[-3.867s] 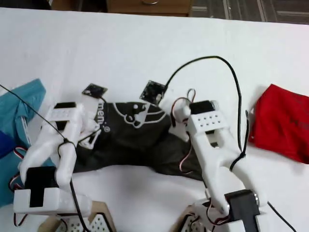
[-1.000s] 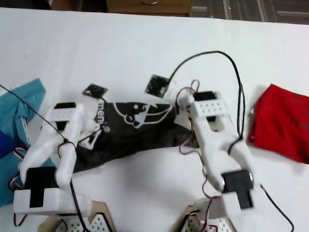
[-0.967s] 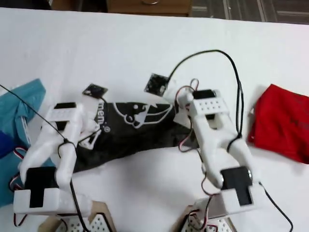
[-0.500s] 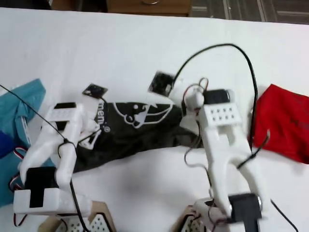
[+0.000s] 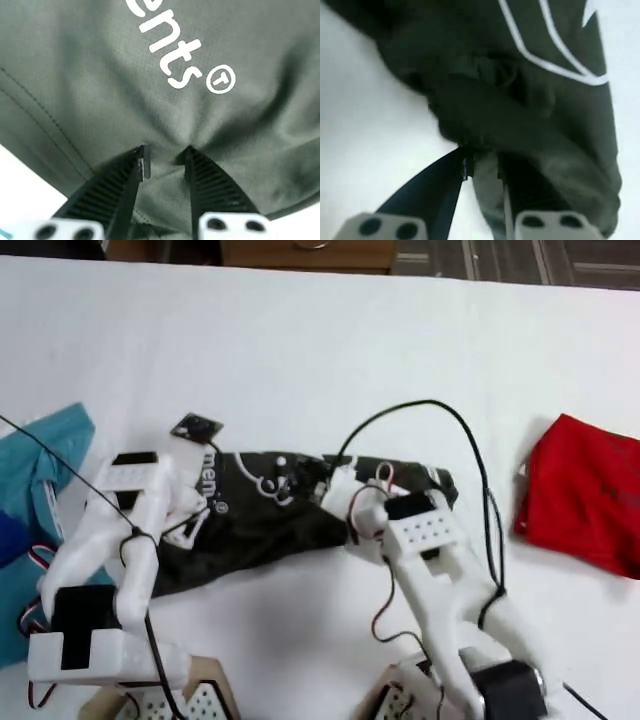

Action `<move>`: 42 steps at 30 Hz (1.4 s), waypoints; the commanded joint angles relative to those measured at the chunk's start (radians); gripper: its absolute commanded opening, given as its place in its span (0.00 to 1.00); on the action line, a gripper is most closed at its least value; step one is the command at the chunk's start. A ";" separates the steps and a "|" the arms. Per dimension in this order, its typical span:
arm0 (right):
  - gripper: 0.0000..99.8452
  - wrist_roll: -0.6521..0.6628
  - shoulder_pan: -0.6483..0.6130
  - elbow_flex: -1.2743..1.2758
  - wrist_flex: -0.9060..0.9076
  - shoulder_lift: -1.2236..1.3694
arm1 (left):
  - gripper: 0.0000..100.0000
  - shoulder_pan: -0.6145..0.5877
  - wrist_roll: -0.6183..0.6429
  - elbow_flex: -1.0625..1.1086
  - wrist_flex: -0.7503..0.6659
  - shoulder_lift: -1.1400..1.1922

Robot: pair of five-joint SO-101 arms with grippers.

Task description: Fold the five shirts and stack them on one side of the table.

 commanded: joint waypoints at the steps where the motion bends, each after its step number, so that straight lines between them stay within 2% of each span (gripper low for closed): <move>1: 0.09 -0.034 0.001 -0.107 -0.073 0.104 | 0.14 0.011 -0.006 0.001 -0.029 0.003; 13: 0.09 -0.066 0.015 -0.562 0.030 0.414 | 0.14 0.011 -0.006 0.001 -0.029 0.003; 20: 0.09 -0.066 0.077 -0.669 0.050 0.478 | 0.14 0.011 -0.006 0.001 -0.029 0.003; 23: 0.09 -0.068 0.105 -0.677 0.131 0.432 | 0.14 0.011 -0.006 0.001 -0.029 0.003; 29: 0.09 -0.066 0.120 -0.592 0.318 0.257 | 0.14 0.011 -0.006 0.001 -0.029 0.003; 31: 0.09 -0.060 0.096 -0.488 0.302 0.220 | 0.14 0.011 -0.006 0.001 -0.029 0.003; 37: 0.09 -0.058 0.071 -0.189 0.082 0.189 | 0.14 0.011 -0.006 0.001 -0.029 0.003; 42: 0.09 -0.057 0.077 -0.069 0.077 0.182 | 0.14 0.011 -0.006 0.001 -0.029 0.003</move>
